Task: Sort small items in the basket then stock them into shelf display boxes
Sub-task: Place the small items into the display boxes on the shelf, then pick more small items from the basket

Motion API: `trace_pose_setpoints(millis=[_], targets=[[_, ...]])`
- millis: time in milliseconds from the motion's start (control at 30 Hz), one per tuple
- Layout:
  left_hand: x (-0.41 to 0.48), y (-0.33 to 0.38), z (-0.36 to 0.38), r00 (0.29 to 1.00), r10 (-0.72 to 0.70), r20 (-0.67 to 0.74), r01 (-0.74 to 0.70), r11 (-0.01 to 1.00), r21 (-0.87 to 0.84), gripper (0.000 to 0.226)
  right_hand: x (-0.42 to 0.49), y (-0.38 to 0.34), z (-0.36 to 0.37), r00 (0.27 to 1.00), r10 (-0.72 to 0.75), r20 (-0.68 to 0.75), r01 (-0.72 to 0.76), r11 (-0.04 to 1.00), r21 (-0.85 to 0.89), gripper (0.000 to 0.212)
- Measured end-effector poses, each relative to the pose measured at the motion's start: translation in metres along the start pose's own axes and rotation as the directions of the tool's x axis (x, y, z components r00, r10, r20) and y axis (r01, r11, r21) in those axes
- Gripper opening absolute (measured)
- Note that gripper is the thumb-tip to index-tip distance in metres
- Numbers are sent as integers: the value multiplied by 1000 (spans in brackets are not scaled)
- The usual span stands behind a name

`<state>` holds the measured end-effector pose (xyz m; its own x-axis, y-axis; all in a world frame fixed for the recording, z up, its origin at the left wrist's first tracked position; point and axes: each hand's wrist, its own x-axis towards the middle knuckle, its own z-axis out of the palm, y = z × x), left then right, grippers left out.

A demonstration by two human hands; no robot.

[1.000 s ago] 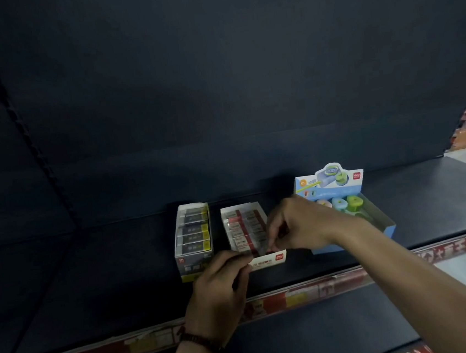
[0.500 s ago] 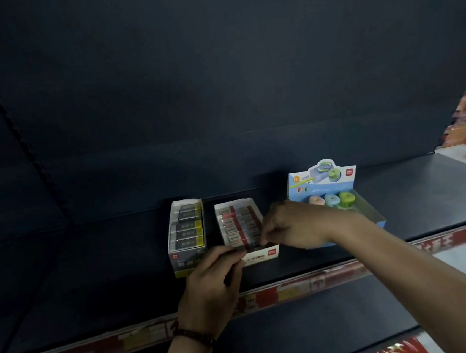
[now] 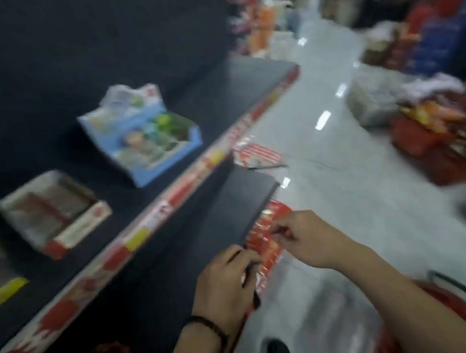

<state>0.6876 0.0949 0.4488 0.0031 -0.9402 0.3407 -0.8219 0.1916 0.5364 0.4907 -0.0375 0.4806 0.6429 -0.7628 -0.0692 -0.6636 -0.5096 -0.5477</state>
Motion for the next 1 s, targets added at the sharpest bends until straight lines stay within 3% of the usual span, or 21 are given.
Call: trace_pose_setpoints(millis=[100, 267, 467, 633, 767, 933, 1000], targets=[[-3, 26, 69, 944, 61, 324, -41, 997, -70, 14, -92, 75, 12, 936, 349, 52, -350, 937, 7, 19], [-4, 88, 172, 730, 225, 645, -189, 974, -126, 11, -251, 174, 31, 671, 736, 85, -741, 665, 95, 28], [-4, 171, 297, 512, 278, 813, -309, 942, -128, 12, -390, 270, 60, 339, 935, 103, -905, 295, 307, 29], [5, 216, 440, 373, 219, 902, -344, 935, -85, 21, -433, 381, 91, 249, 954, 166, -876, 149, 458, 21], [4, 228, 566, 369, 157, 916, -314, 949, -37, 24, -439, 495, 138, 275, 937, 214, -868, 147, 474, 15], [-16, 208, 716, 403, 84, 911, -217, 976, 6, 36, -422, 626, 242, 198, 923, 330, -828, -23, 560, 19], [-26, 191, 776, 460, 67, 885, -158, 987, 7, 45, -411, 675, 294, 165, 915, 369, -816, -83, 572, 15]])
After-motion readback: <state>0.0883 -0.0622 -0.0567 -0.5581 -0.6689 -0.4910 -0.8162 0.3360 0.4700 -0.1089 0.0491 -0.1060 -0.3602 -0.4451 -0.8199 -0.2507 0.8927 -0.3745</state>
